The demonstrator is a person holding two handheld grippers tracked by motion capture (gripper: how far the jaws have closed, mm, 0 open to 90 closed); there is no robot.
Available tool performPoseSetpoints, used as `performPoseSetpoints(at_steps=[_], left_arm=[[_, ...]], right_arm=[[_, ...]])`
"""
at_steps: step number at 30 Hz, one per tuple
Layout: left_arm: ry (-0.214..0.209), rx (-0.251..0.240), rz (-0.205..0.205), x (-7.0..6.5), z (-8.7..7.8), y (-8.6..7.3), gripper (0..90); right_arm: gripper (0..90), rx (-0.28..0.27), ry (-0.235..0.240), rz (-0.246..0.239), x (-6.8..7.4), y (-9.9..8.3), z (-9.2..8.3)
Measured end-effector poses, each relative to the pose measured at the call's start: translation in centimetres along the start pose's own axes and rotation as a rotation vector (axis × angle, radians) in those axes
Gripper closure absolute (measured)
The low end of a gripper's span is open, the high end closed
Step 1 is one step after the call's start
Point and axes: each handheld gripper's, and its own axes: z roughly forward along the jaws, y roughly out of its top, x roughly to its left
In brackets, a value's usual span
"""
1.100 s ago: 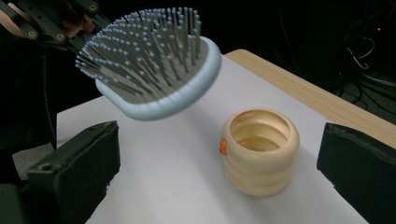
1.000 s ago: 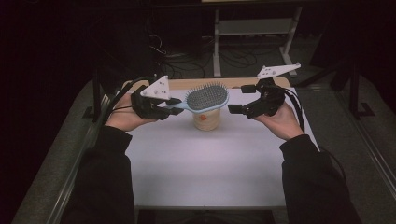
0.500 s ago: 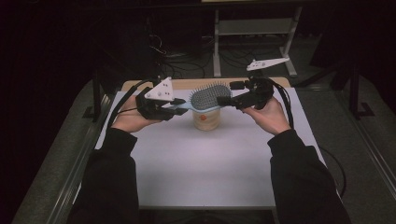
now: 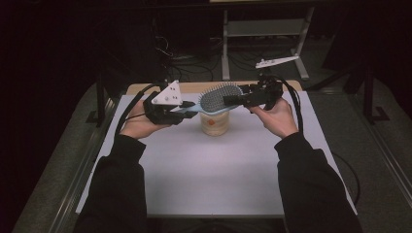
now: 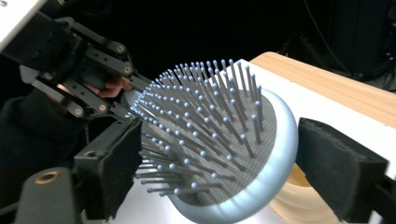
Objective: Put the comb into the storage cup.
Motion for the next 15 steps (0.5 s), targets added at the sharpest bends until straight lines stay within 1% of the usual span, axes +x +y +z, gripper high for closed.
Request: performPoseSetpoints(at_steps=[1,3,4,5,8,11,13,15], left_arm=[[0.009,-0.003,0.000,0.0,0.0,0.0,69.9],[0.027,-0.005,0.001,-0.1,0.0,0.0,69.9],[0.035,-0.005,0.001,-0.1,0.1,0.0,69.8],[0.040,-0.005,0.003,-0.1,0.1,0.0,69.8],[0.053,-0.005,0.002,-0.1,0.2,-0.1,69.9],[0.053,-0.017,-0.001,0.0,0.2,-0.2,69.9],[0.056,-0.020,-0.002,-0.1,0.3,-0.2,69.9],[0.059,-0.023,0.000,-0.1,0.3,-0.3,69.8]], right_arm=[[16.8,0.000,0.004,0.007,0.0,0.0,0.0],[22.5,0.000,0.007,0.022,0.0,0.1,-0.1],[25.4,0.004,0.015,0.043,0.0,0.2,-0.2],[26.6,0.009,0.022,0.067,-0.1,0.2,-0.1],[30.6,0.015,0.028,0.118,-0.3,0.3,-0.1],[36.2,-0.004,0.050,0.167,-0.7,0.3,-0.2],[39.7,-0.014,0.057,0.189,-0.9,0.3,-0.3],[42.4,-0.012,0.057,0.203,-1.0,0.4,-0.4]])
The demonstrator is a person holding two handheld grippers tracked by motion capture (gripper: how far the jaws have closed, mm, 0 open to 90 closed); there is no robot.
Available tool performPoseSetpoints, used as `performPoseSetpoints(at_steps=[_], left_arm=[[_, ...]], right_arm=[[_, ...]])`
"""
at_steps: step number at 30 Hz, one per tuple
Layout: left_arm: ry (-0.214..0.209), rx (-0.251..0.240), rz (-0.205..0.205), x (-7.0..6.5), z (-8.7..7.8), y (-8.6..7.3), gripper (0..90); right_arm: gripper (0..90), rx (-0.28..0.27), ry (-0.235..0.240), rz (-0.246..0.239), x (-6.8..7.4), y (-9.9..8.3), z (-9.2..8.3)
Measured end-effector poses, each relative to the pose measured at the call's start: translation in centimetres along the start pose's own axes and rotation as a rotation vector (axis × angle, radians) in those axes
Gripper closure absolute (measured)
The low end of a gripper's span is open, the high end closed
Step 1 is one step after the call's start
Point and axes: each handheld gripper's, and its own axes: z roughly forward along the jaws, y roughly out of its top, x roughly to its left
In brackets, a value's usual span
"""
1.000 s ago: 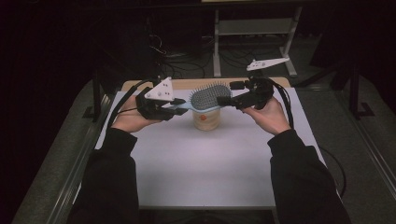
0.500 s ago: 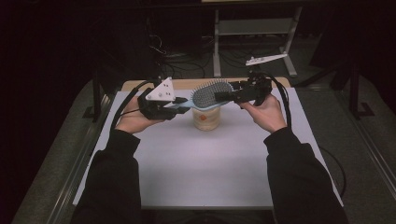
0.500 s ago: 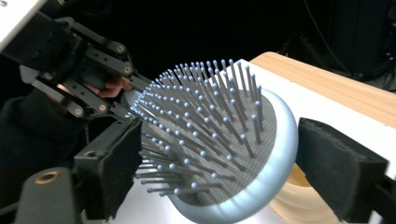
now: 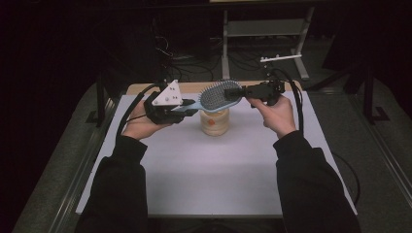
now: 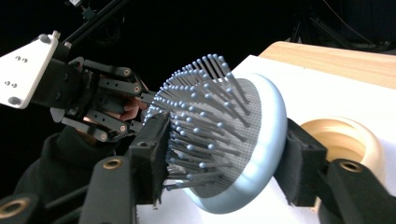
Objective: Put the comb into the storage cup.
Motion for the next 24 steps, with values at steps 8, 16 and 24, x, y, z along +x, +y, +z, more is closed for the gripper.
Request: performPoseSetpoints(at_steps=[8,16,24], left_arm=[[0.007,0.010,0.009,-0.3,0.4,-0.2,69.8],[0.011,0.008,-0.002,-0.3,0.8,-0.4,69.9],[0.011,0.009,-0.041,-0.1,1.3,-1.1,69.8]], right_arm=[[50.7,0.037,-0.012,0.012,0.0,0.4,-0.2],[54.4,0.049,-0.029,0.007,0.3,0.7,-0.3],[56.7,0.031,-0.046,-0.018,1.1,1.1,0.2]])
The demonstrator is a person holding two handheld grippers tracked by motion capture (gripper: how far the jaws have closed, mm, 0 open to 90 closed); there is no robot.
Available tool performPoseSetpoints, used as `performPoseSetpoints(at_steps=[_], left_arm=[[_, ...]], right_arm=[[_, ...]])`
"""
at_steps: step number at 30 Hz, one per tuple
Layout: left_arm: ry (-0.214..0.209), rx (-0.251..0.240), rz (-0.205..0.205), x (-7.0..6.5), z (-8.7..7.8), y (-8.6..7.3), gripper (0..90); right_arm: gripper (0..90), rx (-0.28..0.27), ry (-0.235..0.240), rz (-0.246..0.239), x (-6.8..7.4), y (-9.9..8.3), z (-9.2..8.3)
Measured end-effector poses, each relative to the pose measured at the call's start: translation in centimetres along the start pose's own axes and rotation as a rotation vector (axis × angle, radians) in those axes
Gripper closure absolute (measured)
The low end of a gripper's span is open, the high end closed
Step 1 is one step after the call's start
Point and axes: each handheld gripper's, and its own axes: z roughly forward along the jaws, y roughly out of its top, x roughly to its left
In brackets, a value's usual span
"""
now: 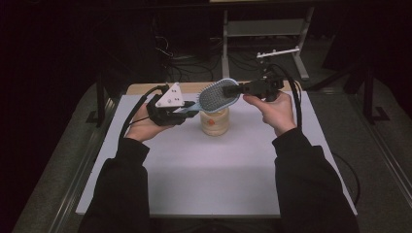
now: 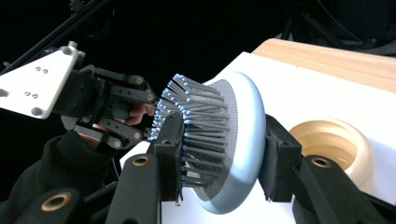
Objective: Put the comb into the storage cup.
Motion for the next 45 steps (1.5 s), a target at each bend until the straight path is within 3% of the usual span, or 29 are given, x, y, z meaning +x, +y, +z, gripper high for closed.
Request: performPoseSetpoints(at_steps=[7,10,14,21,24,30,32,36,40,45], left_arm=[[-0.027,-0.038,-0.075,0.1,0.5,-1.0,68.3],[-0.018,-0.061,-0.095,-0.2,0.7,-1.2,58.3],[-0.013,-0.061,-0.106,-0.5,1.0,-1.5,48.2],[-0.009,-0.106,-0.158,-0.4,0.9,-1.7,34.8],[-0.036,-0.136,-0.189,-0.3,0.7,-2.0,29.8],[-0.014,-0.205,-0.253,0.2,-0.3,-2.6,25.9],[-0.006,-0.205,-0.262,0.3,-0.4,-2.7,20.8],[-0.043,-0.213,-0.291,0.5,-0.5,-3.3,12.8],[-0.052,-0.202,-0.311,0.5,-0.2,-3.7,0.9],[-0.036,-0.218,-0.331,0.8,-0.3,-4.2,0.0]], right_arm=[[57.8,0.027,-0.050,-0.028,1.2,0.8,0.5],[57.7,0.034,-0.079,-0.066,2.0,1.4,0.6],[57.7,0.040,-0.072,-0.087,2.4,2.0,0.5],[57.6,0.054,-0.110,-0.112,2.6,2.7,0.6],[57.7,0.058,-0.122,-0.118,2.6,3.1,0.5],[57.6,0.037,-0.150,-0.124,2.6,3.7,-0.4],[57.6,0.028,-0.165,-0.125,2.6,4.1,-0.9],[57.6,0.018,-0.193,-0.128,2.7,4.8,-1.7],[57.5,0.013,-0.222,-0.138,2.8,5.4,-2.4],[57.5,-0.005,-0.204,-0.140,2.6,6.0,-3.2]])
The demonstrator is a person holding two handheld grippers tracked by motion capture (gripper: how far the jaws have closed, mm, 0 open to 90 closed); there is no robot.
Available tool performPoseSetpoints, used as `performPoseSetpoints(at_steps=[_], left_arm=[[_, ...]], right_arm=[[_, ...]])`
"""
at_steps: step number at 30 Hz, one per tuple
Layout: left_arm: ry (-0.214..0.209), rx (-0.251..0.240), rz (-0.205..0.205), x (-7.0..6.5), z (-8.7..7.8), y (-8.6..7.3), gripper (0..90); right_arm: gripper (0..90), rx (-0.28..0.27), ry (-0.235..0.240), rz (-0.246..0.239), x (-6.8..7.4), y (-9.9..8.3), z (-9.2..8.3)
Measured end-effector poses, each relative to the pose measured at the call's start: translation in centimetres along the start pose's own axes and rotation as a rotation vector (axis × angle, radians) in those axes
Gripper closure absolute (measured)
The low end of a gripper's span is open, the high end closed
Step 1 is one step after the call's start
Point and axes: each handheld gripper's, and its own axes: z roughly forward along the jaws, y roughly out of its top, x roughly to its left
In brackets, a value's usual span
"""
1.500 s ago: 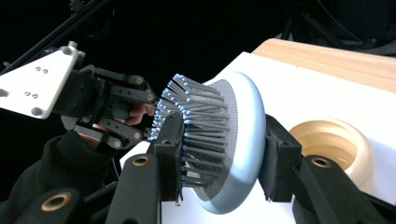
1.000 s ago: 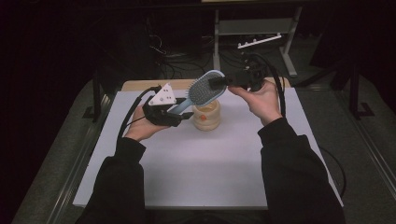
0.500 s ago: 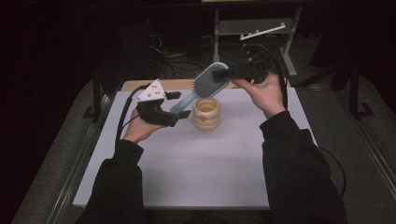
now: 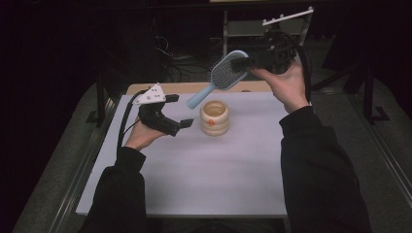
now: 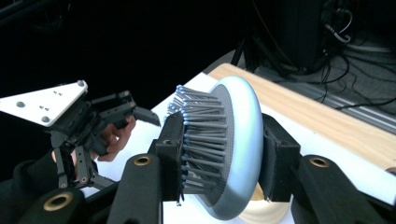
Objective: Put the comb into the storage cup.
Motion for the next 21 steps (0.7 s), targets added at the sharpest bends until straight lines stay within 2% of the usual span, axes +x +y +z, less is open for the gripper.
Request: performPoseSetpoints(at_steps=[5,10,15,21], left_arm=[[0.006,-0.027,-0.014,0.3,-0.7,-0.5,0.0],[0.006,-0.028,-0.032,0.6,-1.3,-1.4,0.0],[0.017,-0.046,-0.034,0.7,-1.8,-2.2,0.0],[0.019,-0.063,-0.037,0.8,-2.6,-3.2,0.0]], right_arm=[[57.5,-0.029,-0.031,0.000,-0.6,0.6,-1.5],[57.5,-0.033,-0.076,-0.004,-1.1,0.8,-2.9],[57.4,-0.029,-0.108,0.001,-1.8,0.8,-3.4],[57.4,-0.020,-0.130,0.013,-2.4,0.8,-3.0]])
